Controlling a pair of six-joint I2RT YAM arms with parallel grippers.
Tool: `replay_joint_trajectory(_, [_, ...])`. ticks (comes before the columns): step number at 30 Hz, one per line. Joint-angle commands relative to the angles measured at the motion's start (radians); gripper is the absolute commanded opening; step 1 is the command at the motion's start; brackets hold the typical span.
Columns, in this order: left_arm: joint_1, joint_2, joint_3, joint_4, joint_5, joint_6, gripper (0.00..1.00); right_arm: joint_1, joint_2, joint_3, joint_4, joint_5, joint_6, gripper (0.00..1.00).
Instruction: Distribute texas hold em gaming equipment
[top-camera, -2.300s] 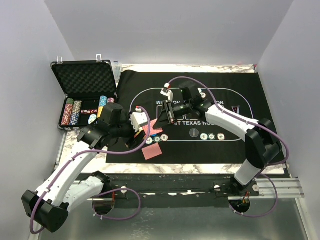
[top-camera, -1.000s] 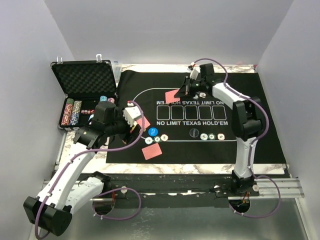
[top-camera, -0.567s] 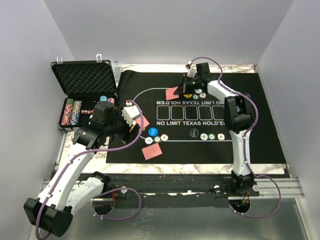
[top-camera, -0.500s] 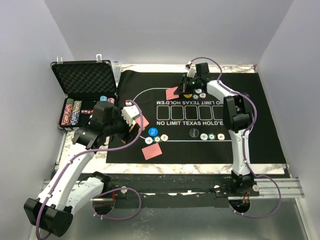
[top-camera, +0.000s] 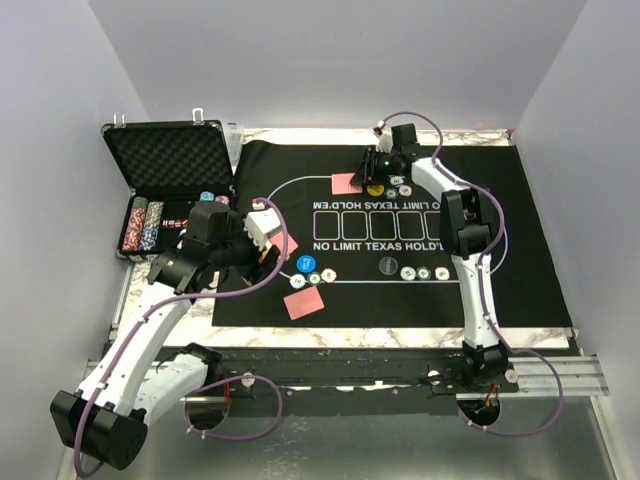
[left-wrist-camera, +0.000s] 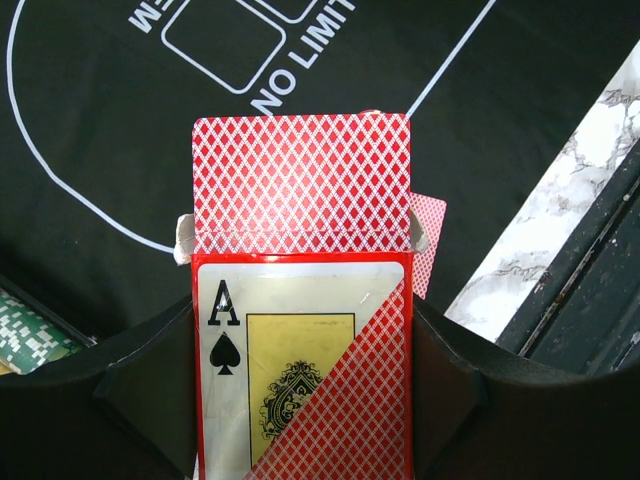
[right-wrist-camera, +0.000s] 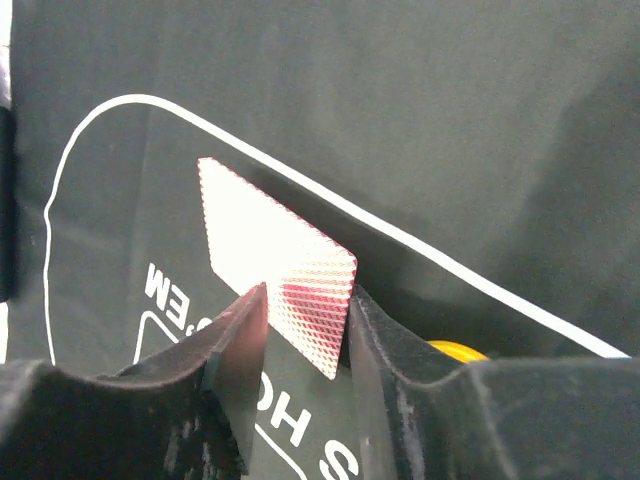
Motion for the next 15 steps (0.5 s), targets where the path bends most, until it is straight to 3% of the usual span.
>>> replay_joint_trajectory(1, [0.005, 0.008, 0.009, 0.038, 0.029, -0.006, 0.0, -0.006, 0.037, 0.065, -0.04, 0.066, -0.032, 0.48])
replay_joint_trajectory(7, [0.005, 0.019, 0.009, 0.045, 0.029, -0.006, 0.0, -0.005, 0.02, 0.111, -0.074, 0.099, -0.046, 0.61])
replay_joint_trajectory(11, [0.005, 0.027, 0.007, 0.055, 0.029, -0.006, 0.0, -0.009, -0.042, 0.112, -0.081, 0.138, -0.072, 0.89])
replay_joint_trajectory(15, [0.005, 0.039, 0.007, 0.067, 0.029, 0.009, 0.0, -0.013, -0.126, 0.118, -0.125, 0.044, -0.104, 0.93])
